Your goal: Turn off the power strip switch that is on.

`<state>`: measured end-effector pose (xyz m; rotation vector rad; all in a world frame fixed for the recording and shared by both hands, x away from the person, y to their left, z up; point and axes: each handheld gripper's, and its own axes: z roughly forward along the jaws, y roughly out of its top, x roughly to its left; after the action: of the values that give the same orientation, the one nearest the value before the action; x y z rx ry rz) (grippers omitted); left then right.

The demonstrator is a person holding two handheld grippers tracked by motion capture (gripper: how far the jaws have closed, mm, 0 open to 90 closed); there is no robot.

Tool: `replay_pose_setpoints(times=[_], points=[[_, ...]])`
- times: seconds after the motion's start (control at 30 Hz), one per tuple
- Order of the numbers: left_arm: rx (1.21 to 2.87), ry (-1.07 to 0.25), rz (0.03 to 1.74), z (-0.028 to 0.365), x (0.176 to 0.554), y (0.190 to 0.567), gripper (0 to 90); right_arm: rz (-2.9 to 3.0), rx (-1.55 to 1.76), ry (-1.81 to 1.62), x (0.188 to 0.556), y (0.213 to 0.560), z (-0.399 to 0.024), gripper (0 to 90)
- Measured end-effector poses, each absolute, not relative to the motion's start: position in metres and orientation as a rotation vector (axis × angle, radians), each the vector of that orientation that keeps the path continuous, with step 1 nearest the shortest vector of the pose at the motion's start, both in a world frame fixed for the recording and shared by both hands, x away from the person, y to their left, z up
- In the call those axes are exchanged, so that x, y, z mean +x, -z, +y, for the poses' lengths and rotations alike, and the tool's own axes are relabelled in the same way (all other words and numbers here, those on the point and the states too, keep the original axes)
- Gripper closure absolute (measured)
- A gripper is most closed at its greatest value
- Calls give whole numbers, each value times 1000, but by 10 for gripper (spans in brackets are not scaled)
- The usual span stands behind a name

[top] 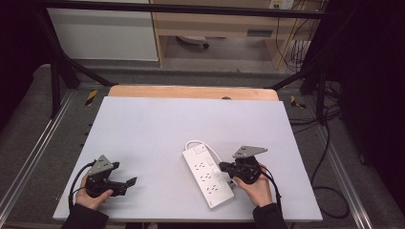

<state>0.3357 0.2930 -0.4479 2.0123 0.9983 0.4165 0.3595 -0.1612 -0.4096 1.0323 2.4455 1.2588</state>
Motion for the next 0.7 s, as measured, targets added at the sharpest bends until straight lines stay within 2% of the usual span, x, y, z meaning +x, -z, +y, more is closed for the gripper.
replay_pose_setpoints(times=[0.7], points=[[2014, -419, 997, 294, 336, 447, 61, 2453, 1020, -1253, 371, 411, -143, 900]])
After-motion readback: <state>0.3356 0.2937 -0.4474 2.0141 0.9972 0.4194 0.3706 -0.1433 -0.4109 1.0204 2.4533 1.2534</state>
